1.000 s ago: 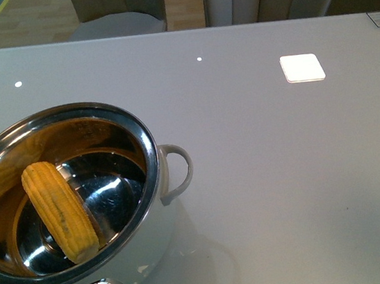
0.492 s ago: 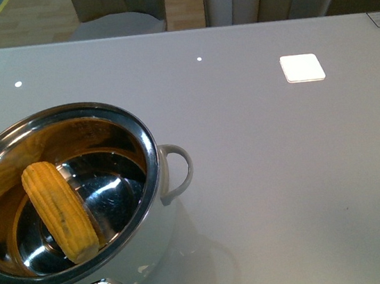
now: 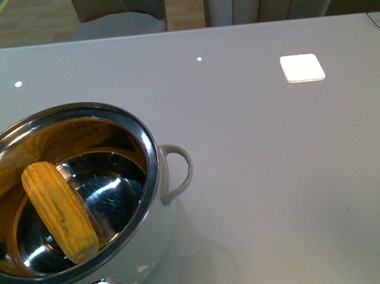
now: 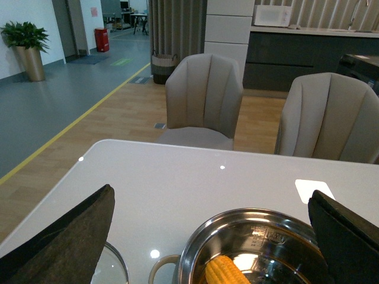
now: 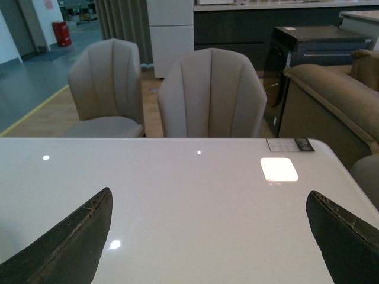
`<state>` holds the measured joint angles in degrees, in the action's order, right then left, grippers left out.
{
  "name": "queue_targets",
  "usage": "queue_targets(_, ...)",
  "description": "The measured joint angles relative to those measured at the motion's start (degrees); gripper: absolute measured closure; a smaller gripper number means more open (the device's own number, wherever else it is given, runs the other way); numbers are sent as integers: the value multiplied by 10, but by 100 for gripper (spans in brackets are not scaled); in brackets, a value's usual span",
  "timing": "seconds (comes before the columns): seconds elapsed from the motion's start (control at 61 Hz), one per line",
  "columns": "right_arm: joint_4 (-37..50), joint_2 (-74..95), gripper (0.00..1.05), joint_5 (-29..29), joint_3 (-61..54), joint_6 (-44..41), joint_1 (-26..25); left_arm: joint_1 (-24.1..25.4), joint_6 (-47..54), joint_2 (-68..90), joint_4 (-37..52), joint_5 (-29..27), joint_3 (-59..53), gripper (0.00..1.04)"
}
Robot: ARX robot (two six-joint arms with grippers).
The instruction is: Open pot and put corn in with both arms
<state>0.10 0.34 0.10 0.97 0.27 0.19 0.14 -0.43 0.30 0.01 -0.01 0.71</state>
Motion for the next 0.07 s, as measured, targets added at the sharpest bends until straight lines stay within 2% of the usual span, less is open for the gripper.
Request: queue_targets(0.066,0,0,9,0,0,0,0,0,0,0,0,0,0,7)
